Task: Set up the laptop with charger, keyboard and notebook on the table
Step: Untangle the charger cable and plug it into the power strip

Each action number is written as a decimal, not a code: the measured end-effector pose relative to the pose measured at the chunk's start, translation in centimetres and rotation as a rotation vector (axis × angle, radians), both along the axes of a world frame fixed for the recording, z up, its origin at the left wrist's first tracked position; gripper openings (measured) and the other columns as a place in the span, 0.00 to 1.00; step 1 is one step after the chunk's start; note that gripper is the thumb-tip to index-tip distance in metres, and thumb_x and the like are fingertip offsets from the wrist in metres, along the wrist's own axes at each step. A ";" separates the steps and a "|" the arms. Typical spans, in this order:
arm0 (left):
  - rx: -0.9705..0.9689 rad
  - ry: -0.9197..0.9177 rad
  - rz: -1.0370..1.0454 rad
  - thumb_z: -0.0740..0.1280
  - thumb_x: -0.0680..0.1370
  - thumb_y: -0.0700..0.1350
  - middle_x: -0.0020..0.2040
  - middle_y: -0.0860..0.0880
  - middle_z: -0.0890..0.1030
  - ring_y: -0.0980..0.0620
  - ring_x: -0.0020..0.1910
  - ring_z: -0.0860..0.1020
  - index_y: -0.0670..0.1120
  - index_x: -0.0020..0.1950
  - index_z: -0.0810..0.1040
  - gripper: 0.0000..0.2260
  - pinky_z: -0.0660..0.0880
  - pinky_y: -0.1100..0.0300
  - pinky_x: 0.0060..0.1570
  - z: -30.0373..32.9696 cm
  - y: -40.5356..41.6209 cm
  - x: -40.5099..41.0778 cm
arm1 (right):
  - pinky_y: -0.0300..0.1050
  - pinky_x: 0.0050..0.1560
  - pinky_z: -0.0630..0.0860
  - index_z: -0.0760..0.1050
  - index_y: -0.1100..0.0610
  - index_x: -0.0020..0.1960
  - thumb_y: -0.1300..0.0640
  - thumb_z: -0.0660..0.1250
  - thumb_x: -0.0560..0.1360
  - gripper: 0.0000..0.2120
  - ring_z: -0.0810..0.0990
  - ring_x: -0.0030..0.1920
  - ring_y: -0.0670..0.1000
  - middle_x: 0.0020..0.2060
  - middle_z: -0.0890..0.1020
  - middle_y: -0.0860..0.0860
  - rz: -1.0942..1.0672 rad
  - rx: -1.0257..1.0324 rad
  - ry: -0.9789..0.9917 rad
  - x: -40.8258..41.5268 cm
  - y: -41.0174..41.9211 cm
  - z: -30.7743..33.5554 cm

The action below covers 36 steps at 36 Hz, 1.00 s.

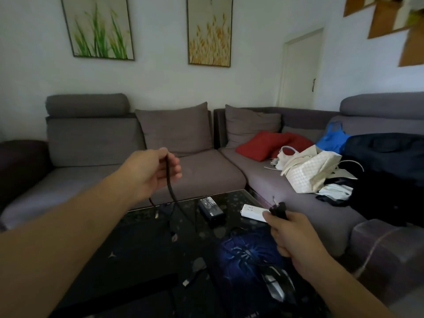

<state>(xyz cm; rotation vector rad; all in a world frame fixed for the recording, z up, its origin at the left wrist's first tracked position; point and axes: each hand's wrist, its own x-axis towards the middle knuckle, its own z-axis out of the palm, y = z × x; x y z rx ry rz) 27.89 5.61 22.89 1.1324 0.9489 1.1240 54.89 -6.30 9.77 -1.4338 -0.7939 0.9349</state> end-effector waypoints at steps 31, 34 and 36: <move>-0.355 0.143 -0.102 0.62 0.85 0.45 0.55 0.36 0.85 0.39 0.49 0.86 0.36 0.68 0.74 0.15 0.84 0.48 0.42 -14.6 -0.1 -2.6 | 0.41 0.26 0.50 0.87 0.65 0.47 0.59 0.65 0.83 0.15 0.55 0.23 0.48 0.23 0.63 0.52 0.458 -0.130 -0.005 -11.7 0.3 0.9; -0.336 0.325 0.047 0.62 0.83 0.36 0.58 0.37 0.81 0.41 0.48 0.86 0.40 0.77 0.65 0.22 0.84 0.52 0.36 -16.1 2.5 -1.2 | 0.42 0.27 0.51 0.88 0.65 0.45 0.59 0.66 0.83 0.15 0.55 0.24 0.48 0.24 0.60 0.52 0.480 -0.164 -0.026 -10.3 0.6 -0.1; -0.318 0.405 -0.003 0.61 0.82 0.32 0.60 0.39 0.79 0.41 0.47 0.87 0.46 0.78 0.62 0.26 0.85 0.51 0.40 -17.1 3.6 -0.8 | 0.45 0.30 0.49 0.87 0.64 0.43 0.59 0.66 0.82 0.15 0.54 0.24 0.48 0.24 0.60 0.51 0.482 -0.152 0.005 -9.0 0.9 -0.4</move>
